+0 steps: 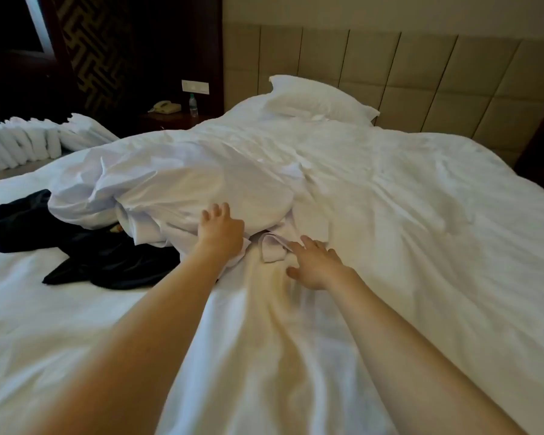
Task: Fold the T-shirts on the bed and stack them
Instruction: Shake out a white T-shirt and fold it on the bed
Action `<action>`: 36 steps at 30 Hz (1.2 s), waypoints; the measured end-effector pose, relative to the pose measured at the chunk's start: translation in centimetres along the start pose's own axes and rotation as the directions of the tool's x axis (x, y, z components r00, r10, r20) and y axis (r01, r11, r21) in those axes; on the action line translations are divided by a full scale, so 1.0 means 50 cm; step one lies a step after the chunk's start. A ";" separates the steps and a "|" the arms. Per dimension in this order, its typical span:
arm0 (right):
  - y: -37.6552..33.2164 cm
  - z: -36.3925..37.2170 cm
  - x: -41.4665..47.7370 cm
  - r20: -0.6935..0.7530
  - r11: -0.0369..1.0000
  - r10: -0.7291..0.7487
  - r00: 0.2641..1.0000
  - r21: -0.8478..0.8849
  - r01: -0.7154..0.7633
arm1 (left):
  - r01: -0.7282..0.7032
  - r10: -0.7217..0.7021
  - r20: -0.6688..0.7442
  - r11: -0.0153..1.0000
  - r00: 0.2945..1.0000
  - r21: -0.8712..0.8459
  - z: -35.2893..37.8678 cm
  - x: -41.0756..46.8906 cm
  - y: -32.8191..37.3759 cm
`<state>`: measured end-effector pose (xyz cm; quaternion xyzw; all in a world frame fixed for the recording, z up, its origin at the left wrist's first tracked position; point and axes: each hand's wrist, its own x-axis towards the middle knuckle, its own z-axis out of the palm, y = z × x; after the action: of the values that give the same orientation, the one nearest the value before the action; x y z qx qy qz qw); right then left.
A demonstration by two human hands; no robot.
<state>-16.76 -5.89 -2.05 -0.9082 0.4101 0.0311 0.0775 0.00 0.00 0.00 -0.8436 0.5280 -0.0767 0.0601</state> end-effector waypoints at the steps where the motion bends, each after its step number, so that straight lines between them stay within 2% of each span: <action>1: 0.002 0.003 0.009 -0.005 1.000 0.004 1.000 -0.012 -0.004 | -0.006 0.007 -0.018 0.999 1.000 0.045 0.001 0.010 0.002; 4: 0.015 0.016 0.043 0.007 0.999 0.044 0.999 -0.031 -0.043 | -0.037 0.042 -0.148 0.999 0.988 0.040 0.013 0.050 0.006; 6: 0.016 0.025 0.055 0.030 0.998 0.054 0.998 -0.012 -0.053 | -0.065 0.063 -0.167 0.998 0.984 -0.008 0.020 0.062 0.009; 8: 0.016 0.030 0.056 0.020 0.999 0.047 0.999 0.005 -0.047 | -0.060 0.025 -0.197 0.983 0.980 -0.176 0.027 0.060 0.010; 10: 0.018 0.030 0.051 0.002 0.999 0.042 0.999 0.008 -0.042 | -0.078 -0.019 -0.189 0.867 0.982 -0.492 0.030 0.043 0.021; 12: 0.018 0.025 0.045 -0.021 0.998 0.046 0.999 0.039 -0.045 | -0.093 -0.007 -0.132 0.669 0.991 -0.738 0.018 0.022 0.047; 15: 0.019 0.014 0.019 -0.104 0.985 0.062 0.993 0.165 -0.044 | -0.077 0.043 -0.065 0.479 0.997 -0.874 -0.012 -0.009 0.080; 18: 0.016 0.012 -0.014 -0.247 0.939 0.108 0.963 0.343 -0.018 | -0.036 0.117 0.007 0.363 0.993 -0.931 -0.050 -0.057 0.095; 20: 0.013 0.002 -0.044 -0.303 0.903 0.151 0.941 0.429 -0.007 | -0.081 0.261 0.023 0.378 0.965 -0.922 -0.077 -0.099 0.105; 22: 0.008 -0.013 -0.083 -0.301 0.910 0.161 0.940 0.413 -0.024 | -0.163 0.373 0.001 0.406 0.928 -0.899 -0.102 -0.134 0.115; 25: 0.007 -0.045 -0.156 -0.292 0.909 0.164 0.942 0.415 -0.030 | -0.217 0.410 -0.039 0.398 0.911 -0.891 -0.126 -0.170 0.120; 28: 0.025 -0.064 -0.213 -0.284 0.826 0.264 0.922 0.561 -0.064 | -0.212 0.395 -0.042 0.399 0.918 -0.892 -0.126 -0.202 0.123; 33: 0.041 -0.086 -0.296 -0.322 0.650 0.462 0.826 0.757 -0.069 | -0.227 0.352 -0.007 0.586 0.936 -0.778 -0.097 -0.289 0.159; 36: 0.051 -0.094 -0.348 -0.286 0.533 0.511 0.811 0.845 -0.038 | -0.276 0.264 -0.109 0.756 0.958 -0.594 -0.091 -0.340 0.198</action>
<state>-30.21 4.54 4.35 -0.6648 0.5262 -0.3840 0.3657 -16.93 10.91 1.53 -0.7328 0.6411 0.0971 -0.2061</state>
